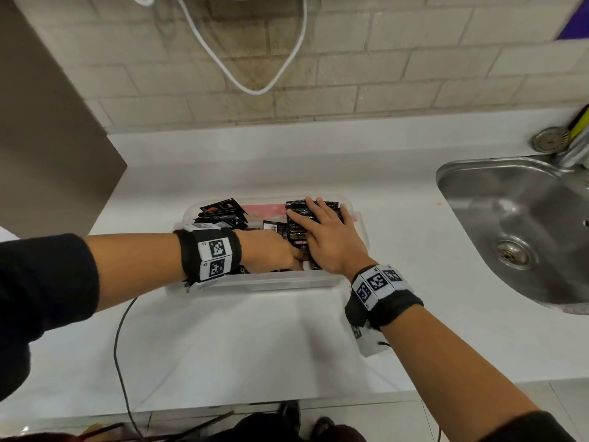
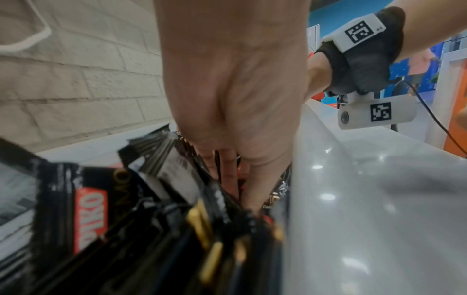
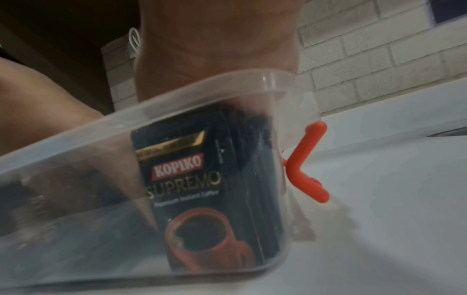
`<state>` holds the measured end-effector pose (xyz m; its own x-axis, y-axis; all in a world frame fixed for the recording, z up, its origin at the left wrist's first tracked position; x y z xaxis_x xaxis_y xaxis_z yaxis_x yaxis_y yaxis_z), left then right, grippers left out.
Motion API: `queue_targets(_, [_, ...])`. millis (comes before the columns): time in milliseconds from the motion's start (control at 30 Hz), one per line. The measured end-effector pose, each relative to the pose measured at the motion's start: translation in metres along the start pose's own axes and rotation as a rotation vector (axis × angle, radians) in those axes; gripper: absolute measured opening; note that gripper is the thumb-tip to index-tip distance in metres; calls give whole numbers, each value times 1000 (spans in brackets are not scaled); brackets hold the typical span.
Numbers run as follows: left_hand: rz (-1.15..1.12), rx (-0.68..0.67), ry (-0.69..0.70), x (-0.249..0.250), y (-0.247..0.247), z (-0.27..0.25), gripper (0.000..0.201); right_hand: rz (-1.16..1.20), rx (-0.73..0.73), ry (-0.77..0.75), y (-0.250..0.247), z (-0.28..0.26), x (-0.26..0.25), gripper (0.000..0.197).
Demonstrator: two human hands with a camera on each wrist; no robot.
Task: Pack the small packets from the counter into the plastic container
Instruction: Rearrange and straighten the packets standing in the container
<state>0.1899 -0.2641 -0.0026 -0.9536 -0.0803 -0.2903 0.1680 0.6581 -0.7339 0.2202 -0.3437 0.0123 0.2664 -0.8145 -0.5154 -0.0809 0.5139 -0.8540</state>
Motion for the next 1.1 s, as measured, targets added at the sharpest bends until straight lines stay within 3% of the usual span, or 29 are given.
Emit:
queue_targets(200, [-55,-4,-128,-20,-10,-19,38,-18,-8,-7,4,2,3,60])
queue_targets(333, [-311,131,-293,-44,-14,-33,20,-15,-5,-14,5,1,2,60])
queue_targets(500, [-528,313,-516,-58,-17,-35,34,1,-7,-23,3,0,0,57])
queue_targets(633, [-666,384,-617,-60,-16,-29,29,41,-12,-29,1,-1,-1,51])
queue_targets(867, [-774,471,-676,-50,-15,-20,36,193,33,-39,-6,-3,-4,66])
queue_targets(1100, [-1177,463,-610,-45,3,-25,61,76,-2,-60,1,-1,-5,78])
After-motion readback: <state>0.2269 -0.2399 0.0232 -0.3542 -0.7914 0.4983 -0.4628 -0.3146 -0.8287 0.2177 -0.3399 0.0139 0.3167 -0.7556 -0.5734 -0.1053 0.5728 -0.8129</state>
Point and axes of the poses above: each hand's wrist, its own z-axis towards the middle knuckle, its own y-axis out of the palm, x = y × z, the point moved 9 cm from there along z, towards the middle knuckle, and after that the axes turned 13 degrees about z, right-handed, at the moved point
